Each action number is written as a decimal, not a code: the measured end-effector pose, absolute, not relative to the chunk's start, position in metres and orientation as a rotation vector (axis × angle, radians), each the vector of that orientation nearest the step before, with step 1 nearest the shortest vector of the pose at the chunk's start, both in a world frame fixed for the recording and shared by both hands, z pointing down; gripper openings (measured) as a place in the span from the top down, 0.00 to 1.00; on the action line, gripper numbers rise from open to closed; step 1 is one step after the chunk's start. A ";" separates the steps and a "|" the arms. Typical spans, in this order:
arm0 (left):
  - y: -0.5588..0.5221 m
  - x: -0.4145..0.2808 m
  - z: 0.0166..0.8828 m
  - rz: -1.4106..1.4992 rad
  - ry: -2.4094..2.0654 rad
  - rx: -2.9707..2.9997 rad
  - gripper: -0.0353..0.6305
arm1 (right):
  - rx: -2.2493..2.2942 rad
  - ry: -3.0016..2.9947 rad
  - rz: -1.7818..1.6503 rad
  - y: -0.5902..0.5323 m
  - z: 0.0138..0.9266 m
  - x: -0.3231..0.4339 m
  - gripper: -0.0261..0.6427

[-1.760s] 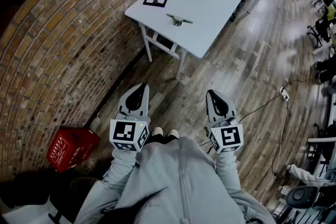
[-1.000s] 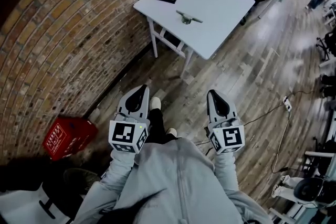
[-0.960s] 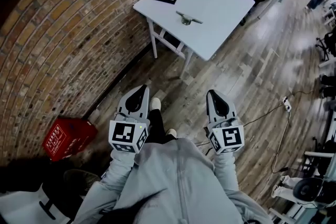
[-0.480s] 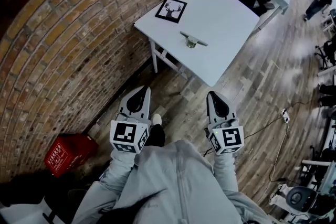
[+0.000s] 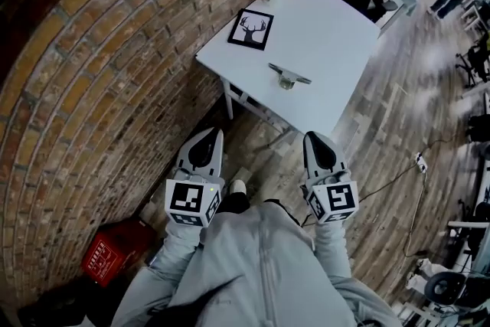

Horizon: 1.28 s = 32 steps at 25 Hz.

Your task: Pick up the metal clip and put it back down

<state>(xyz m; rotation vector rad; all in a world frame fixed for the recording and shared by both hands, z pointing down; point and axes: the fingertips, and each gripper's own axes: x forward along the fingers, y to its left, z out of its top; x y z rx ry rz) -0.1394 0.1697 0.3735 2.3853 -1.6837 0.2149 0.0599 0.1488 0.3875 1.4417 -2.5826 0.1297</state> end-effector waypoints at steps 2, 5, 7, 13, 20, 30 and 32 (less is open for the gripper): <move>0.164 -0.144 0.376 0.219 -1.655 2.397 0.91 | 1.456 -2.569 0.123 0.145 0.387 0.052 0.92; 0.158 -0.145 0.379 0.217 -1.617 2.408 0.91 | 1.459 -2.543 0.122 0.143 0.387 0.045 0.92; 0.156 -0.143 0.382 0.213 -1.593 2.410 0.91 | 1.461 -2.519 0.132 0.143 0.389 0.045 0.92; 0.141 -0.141 0.390 0.209 -1.541 2.414 0.91 | 1.485 -2.473 0.157 0.134 0.396 0.046 0.92; 0.107 -0.137 0.393 0.214 -1.526 2.424 0.91 | 1.486 -2.470 0.167 0.101 0.403 0.047 0.92; 0.014 -0.108 0.392 0.252 -1.516 2.457 0.91 | 1.516 -2.488 0.179 0.009 0.406 0.073 0.92; -0.008 -0.097 0.386 0.257 -1.518 2.466 0.91 | 1.516 -2.497 0.174 -0.013 0.400 0.081 0.92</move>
